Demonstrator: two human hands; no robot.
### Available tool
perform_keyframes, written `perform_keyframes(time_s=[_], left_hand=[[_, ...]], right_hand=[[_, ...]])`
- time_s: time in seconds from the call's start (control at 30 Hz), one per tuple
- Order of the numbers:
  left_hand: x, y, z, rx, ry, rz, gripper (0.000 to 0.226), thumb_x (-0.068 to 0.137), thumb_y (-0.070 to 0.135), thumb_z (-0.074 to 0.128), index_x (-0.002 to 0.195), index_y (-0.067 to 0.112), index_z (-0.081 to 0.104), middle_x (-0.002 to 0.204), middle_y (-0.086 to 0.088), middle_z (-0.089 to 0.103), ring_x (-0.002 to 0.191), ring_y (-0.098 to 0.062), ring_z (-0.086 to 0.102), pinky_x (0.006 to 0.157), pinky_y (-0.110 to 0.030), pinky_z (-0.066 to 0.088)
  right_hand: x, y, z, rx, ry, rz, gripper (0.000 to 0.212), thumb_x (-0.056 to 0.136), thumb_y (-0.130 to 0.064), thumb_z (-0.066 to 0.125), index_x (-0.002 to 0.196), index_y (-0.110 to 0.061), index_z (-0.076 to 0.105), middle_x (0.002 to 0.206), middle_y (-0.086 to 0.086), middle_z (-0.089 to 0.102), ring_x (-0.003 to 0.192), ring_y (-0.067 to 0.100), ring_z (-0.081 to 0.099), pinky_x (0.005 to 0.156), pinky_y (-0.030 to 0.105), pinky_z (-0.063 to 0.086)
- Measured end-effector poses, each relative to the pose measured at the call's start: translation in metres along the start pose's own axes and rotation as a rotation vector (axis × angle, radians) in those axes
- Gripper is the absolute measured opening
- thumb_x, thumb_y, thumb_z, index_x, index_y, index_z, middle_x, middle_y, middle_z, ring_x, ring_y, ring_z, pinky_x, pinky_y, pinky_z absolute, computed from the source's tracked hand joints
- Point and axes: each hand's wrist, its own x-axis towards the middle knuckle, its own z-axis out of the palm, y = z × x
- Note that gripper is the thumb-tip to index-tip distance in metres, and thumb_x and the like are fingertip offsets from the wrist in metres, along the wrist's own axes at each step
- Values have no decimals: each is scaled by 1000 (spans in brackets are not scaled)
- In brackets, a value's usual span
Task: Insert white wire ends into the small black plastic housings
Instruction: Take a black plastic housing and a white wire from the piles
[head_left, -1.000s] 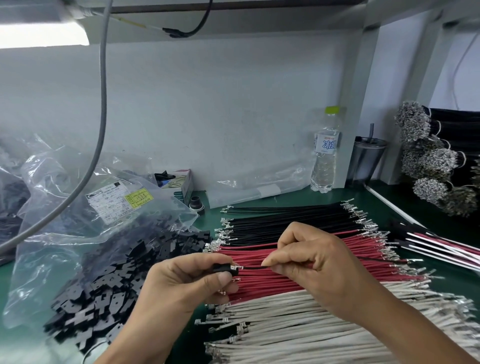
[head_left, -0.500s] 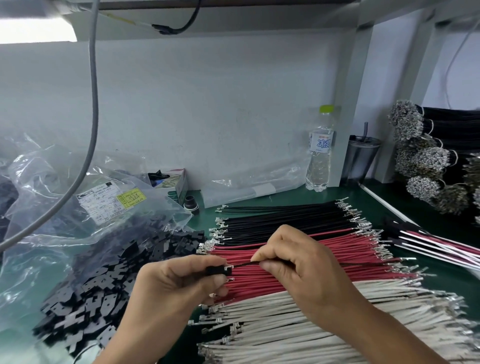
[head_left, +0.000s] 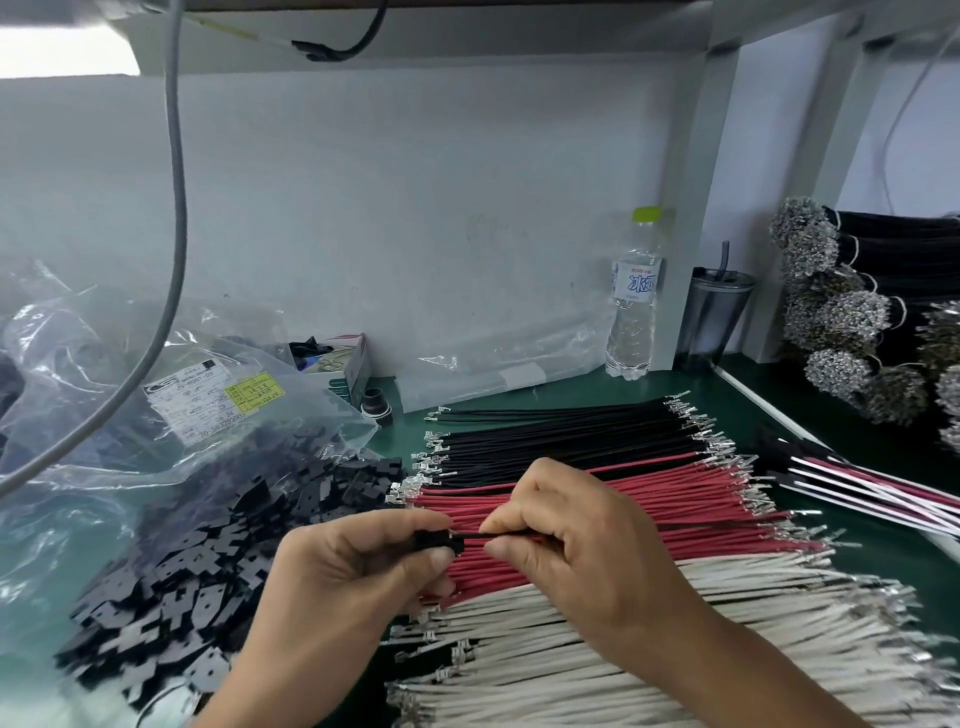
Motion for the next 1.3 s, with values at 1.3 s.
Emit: perform_keyframes(time_s=[1.3], left_hand=[[9, -6, -8, -232, 211, -112, 31, 65, 28, 82, 94, 18, 83, 90, -19, 78, 62, -25, 72, 47, -27, 57]], right_hand=[[5, 5, 7, -120, 37, 20, 14, 96, -28, 60, 101, -32, 72, 91, -20, 58, 85, -2, 56, 71, 8, 38]])
